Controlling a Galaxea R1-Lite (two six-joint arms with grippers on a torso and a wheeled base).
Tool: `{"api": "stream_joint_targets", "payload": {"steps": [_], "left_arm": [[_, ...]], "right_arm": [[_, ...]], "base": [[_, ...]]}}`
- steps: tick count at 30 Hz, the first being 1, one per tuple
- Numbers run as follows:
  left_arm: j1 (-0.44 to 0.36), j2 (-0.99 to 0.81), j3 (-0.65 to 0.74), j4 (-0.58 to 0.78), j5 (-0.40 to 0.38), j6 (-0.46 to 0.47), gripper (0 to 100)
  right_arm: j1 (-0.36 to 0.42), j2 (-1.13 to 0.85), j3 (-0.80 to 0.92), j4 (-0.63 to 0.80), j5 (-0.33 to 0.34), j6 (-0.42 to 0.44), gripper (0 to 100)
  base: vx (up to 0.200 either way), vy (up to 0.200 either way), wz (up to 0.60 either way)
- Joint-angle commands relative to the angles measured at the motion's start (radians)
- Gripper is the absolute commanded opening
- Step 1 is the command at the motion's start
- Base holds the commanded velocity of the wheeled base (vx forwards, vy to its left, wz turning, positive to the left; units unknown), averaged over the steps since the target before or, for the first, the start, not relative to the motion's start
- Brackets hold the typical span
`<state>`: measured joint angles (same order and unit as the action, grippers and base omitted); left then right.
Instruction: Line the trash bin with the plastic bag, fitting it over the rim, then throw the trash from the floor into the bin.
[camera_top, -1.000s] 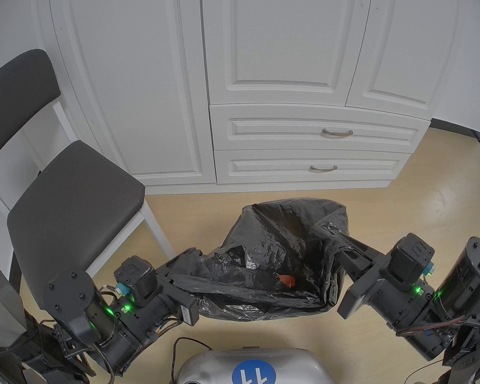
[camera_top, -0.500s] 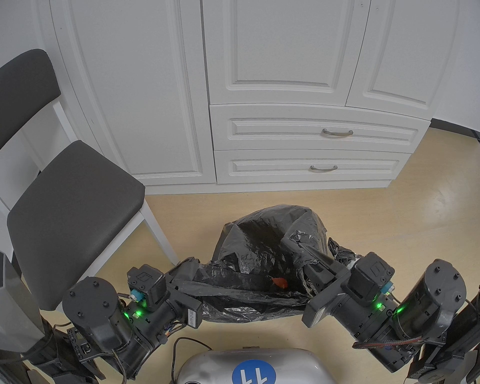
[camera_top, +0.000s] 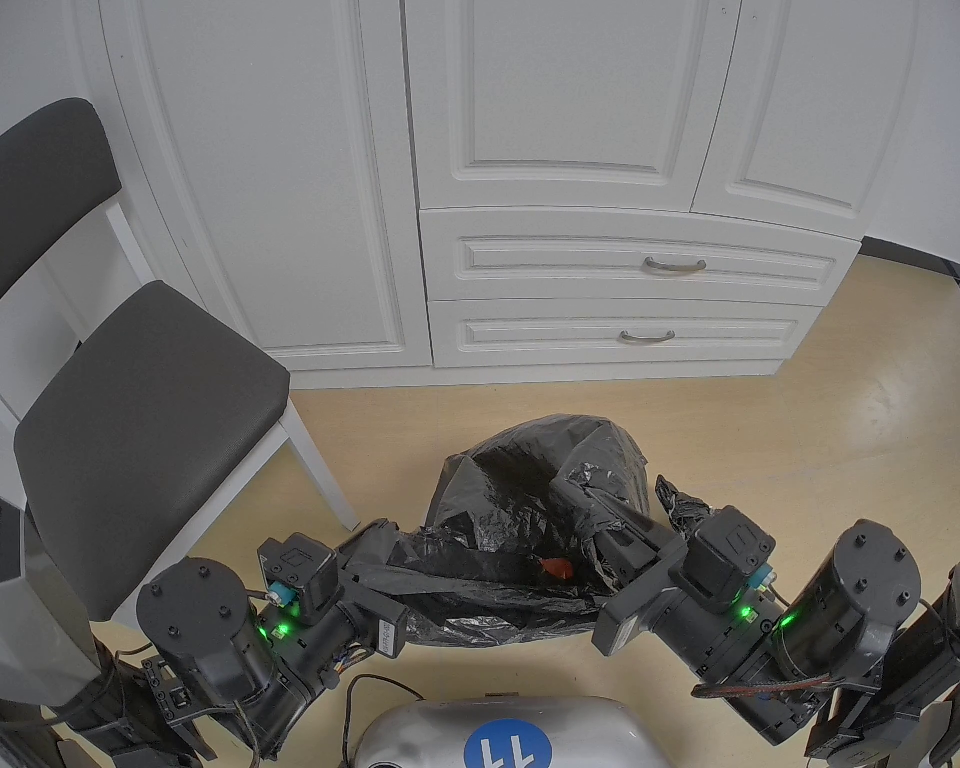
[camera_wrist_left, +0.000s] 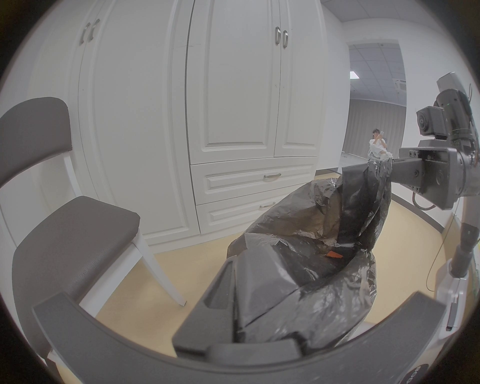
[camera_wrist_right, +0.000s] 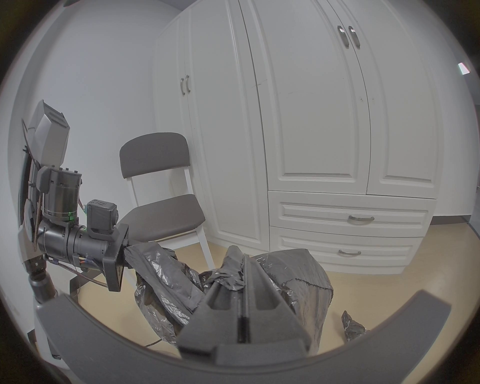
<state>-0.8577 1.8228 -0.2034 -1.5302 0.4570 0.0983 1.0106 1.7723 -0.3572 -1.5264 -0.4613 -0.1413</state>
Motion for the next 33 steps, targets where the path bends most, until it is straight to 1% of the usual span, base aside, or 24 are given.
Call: {"api": "stream_joint_targets", "payload": {"steps": [1,6,9,13,20,25,27,28,29,32,33], "left_arm": [[0.000,0.003,-0.002,-0.001,0.003,0.000,0],[0.000,0.003,-0.011,-0.001,0.037,0.001,0],[0.000,0.007,-0.036,-0.001,0.040,-0.002,0],[0.002,0.023,-0.080,-0.001,0.042,-0.012,0],[0.002,0.046,-0.114,-0.001,0.042,-0.045,0],[0.002,0.075,-0.139,-0.001,0.045,-0.074,0],[0.003,0.099,-0.166,-0.001,0.075,-0.089,0],[0.003,0.101,-0.168,-0.001,0.078,-0.091,0],[0.003,0.125,-0.205,-0.001,0.129,-0.112,0],[0.003,0.170,-0.271,-0.001,0.204,-0.149,0],[0.005,0.171,-0.274,-0.001,0.206,-0.150,0]], "right_arm": [[0.000,0.007,-0.012,-0.001,0.004,0.002,0],[0.000,0.032,-0.025,-0.044,0.006,0.002,0],[-0.001,0.048,-0.042,-0.044,0.010,0.005,0],[-0.001,0.030,-0.048,-0.044,0.012,0.005,0],[0.003,-0.011,-0.052,-0.044,0.013,0.003,0],[0.031,-0.040,-0.055,-0.044,0.015,-0.006,0],[0.040,-0.045,-0.054,-0.044,0.013,-0.011,0],[0.042,-0.045,-0.054,-0.044,0.013,-0.011,0],[0.052,-0.056,-0.051,-0.044,0.013,-0.012,0],[0.072,-0.068,-0.045,-0.044,0.012,-0.024,0],[0.072,-0.068,-0.045,-0.044,0.012,-0.024,0]], "base": [[0.000,0.000,0.00],[0.000,0.000,0.00],[0.000,0.000,0.00],[0.000,0.000,0.00],[0.000,0.000,0.00],[0.000,0.000,0.00],[0.000,0.000,0.00],[0.000,0.000,0.00],[0.000,0.000,0.00],[0.000,0.000,0.00],[0.000,0.000,0.00]]}}
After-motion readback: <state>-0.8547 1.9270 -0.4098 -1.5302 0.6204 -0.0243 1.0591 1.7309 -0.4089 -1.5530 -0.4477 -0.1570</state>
